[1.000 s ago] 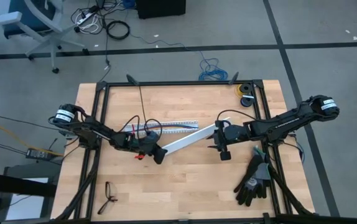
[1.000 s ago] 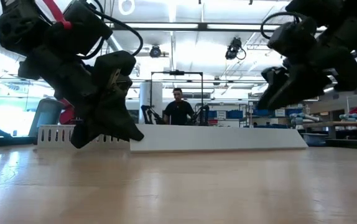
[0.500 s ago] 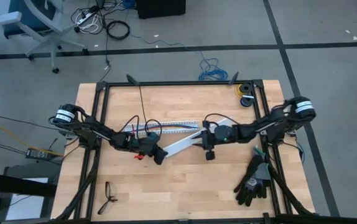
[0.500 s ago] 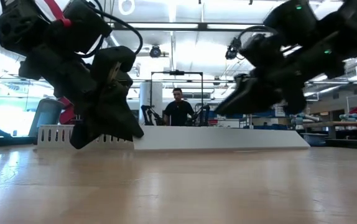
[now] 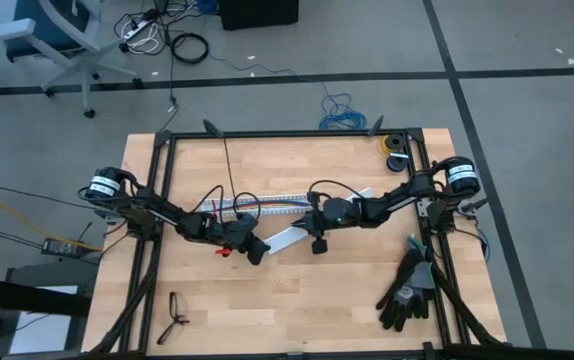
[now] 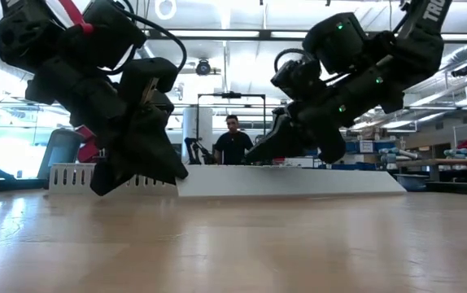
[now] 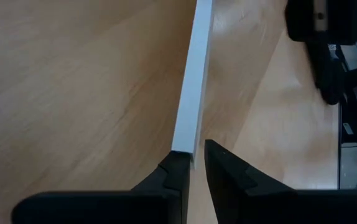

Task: Ziptie cables
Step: Close the white cable duct with the white cable duct cover

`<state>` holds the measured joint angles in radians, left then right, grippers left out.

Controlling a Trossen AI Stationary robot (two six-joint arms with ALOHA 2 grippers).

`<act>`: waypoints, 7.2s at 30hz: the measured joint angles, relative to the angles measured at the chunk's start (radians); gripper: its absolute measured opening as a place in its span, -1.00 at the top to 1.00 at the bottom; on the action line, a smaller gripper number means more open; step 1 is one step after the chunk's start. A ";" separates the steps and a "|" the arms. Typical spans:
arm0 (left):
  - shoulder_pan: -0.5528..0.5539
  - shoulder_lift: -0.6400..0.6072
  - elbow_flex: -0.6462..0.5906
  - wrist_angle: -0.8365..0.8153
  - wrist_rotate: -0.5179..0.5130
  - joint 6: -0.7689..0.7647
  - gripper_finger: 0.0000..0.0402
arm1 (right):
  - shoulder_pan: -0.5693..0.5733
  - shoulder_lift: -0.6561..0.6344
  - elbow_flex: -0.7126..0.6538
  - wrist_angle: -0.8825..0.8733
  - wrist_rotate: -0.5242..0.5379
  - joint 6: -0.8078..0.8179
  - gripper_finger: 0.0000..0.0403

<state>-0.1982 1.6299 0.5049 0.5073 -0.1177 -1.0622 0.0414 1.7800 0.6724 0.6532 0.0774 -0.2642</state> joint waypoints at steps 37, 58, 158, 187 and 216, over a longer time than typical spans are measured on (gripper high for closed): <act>-0.002 -0.002 0.002 -0.022 -0.021 0.178 0.35 | 0.002 -0.129 -0.001 -0.329 0.067 0.035 1.00; -0.024 -0.002 0.239 -0.176 -0.234 0.802 0.48 | 0.051 -0.588 -0.159 -0.726 -0.131 0.329 1.00; 0.092 -0.359 -0.098 -0.054 -0.073 0.762 0.46 | -0.037 0.200 0.311 -0.420 -0.334 0.025 -0.53; 0.478 -0.023 0.204 -0.055 0.218 1.086 0.46 | -0.045 0.196 0.312 -0.459 -0.333 0.297 -0.52; 0.524 0.133 0.532 -0.600 0.251 1.348 0.46 | -0.043 0.200 0.309 -0.386 -0.280 0.423 -0.53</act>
<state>0.3260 1.7630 1.0372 -0.0928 0.1329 0.2859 -0.0013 1.9800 0.9810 0.2669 -0.2027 0.1585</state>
